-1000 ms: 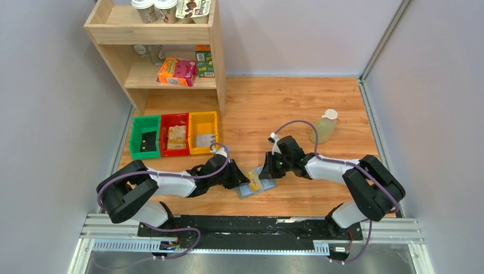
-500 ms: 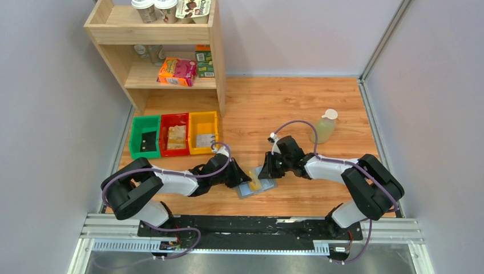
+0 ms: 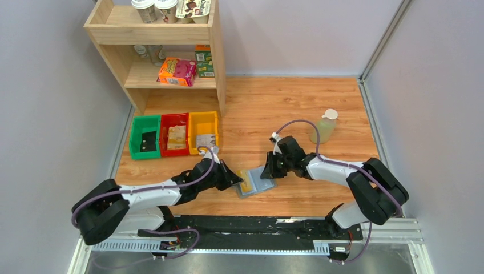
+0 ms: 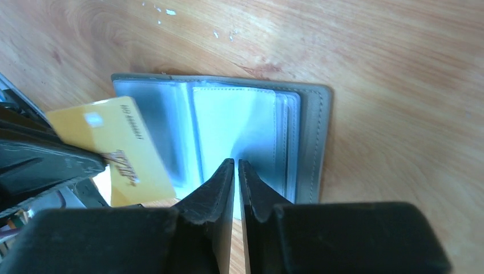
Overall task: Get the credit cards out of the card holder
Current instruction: Remove the credit card from the card holder, then place the credit card in the storage box.
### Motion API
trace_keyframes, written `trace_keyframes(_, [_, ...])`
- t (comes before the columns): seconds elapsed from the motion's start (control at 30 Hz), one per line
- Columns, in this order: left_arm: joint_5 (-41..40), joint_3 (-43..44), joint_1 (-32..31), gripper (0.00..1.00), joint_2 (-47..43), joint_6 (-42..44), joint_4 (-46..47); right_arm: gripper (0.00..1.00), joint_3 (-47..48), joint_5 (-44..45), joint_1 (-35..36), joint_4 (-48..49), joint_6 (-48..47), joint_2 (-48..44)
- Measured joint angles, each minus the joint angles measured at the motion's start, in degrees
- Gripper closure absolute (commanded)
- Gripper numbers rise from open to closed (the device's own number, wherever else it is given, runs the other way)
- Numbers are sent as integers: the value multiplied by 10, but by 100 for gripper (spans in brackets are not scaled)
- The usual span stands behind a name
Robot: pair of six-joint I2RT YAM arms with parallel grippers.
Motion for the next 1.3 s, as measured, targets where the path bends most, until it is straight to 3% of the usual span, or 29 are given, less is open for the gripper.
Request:
trace_keyframes(0.17, [-41, -28, 2, 100, -134, 12, -72, 63, 1, 22, 0, -58, -13, -56])
trace_keyframes(0.27, [-66, -32, 23, 100, -238, 28, -122, 43, 9, 36, 0, -98, -22, -115])
trace_keyframes(0.33, [-80, -32, 54, 100, -298, 41, -148, 22, 18, 50, 0, -123, -30, -161])
trace_keyframes(0.47, [-95, -33, 134, 100, -390, 64, -199, 0, 32, 97, 0, -166, -43, -265])
trace_keyframes(0.63, [-115, -35, 206, 100, -451, 89, -237, 0, 34, 185, 0, -228, -57, -390])
trace_keyframes(0.77, [-143, -35, 246, 100, -438, 102, -242, 0, 34, 239, 0, -273, -63, -464])
trace_keyframes(1.07, [-155, -19, 416, 100, -305, 92, -171, 0, 34, 343, 0, -350, -64, -599])
trace_keyframes(1.3, [-186, -11, 449, 100, -193, 69, -68, 0, 32, 375, -1, -355, -63, -654])
